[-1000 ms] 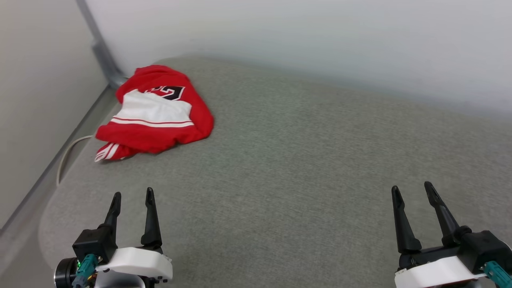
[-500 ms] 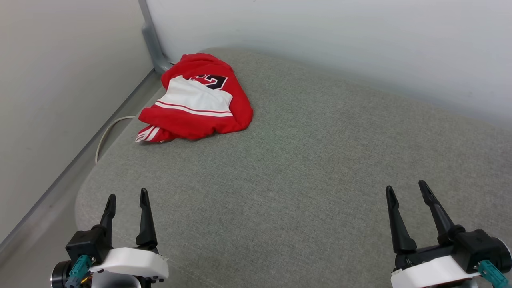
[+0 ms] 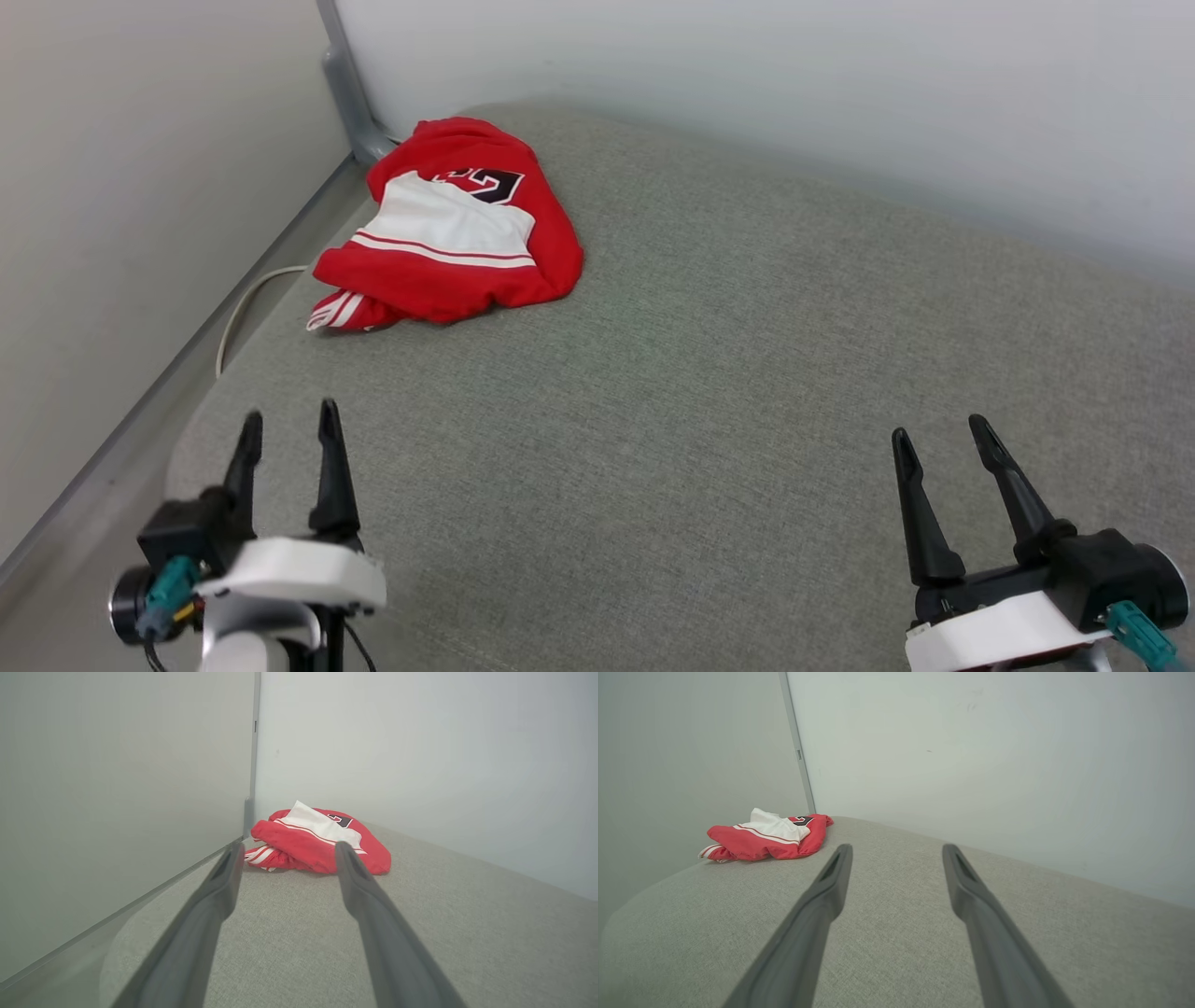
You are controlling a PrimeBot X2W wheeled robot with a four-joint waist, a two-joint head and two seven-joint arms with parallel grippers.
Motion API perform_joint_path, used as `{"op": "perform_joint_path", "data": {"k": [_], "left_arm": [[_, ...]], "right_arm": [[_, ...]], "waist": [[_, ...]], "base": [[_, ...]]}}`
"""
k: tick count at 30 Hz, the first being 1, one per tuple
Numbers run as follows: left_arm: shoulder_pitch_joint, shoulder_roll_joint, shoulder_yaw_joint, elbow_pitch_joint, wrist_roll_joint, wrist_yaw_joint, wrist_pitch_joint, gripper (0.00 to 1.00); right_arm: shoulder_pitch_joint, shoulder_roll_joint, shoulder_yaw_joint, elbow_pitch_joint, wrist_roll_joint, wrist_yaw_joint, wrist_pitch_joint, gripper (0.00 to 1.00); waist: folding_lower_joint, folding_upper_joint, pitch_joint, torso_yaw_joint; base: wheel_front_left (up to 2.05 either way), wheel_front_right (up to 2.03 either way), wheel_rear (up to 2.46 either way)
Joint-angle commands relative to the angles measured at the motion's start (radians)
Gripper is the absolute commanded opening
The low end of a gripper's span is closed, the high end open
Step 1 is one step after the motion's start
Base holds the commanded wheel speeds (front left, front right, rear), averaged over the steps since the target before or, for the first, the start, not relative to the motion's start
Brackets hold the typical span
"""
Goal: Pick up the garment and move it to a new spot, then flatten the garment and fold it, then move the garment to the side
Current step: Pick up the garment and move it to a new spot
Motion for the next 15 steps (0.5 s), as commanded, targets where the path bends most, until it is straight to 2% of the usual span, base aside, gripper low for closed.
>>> {"op": "perform_joint_path", "data": {"k": [1, 7, 15], "left_arm": [[-0.043, 0.002, 0.016, 0.003, 0.013, -0.018, -0.003, 1.00], [-0.211, 0.022, 0.088, 0.026, 0.046, -0.075, -0.003, 1.00], [-0.471, 0.114, 0.146, 0.057, 0.035, -0.106, -0.003, 1.00]], "right_arm": [[-0.020, 0.001, 0.005, -0.004, -0.010, -0.001, -0.002, 1.00], [-0.048, 0.001, 0.016, -0.019, -0.047, -0.001, -0.002, 1.00], [-0.114, 0.001, 0.016, -0.066, -0.113, -0.001, -0.002, 1.00]], "waist": [[0.0000, 0.0000, 0.013, -0.013], [0.0000, 0.0000, 0.075, -0.066], [0.0000, 0.0000, 0.208, -0.162]], "base": [[0.00, 0.00, 0.00], [0.00, 0.00, 0.00], [0.00, 0.00, 0.00]]}}
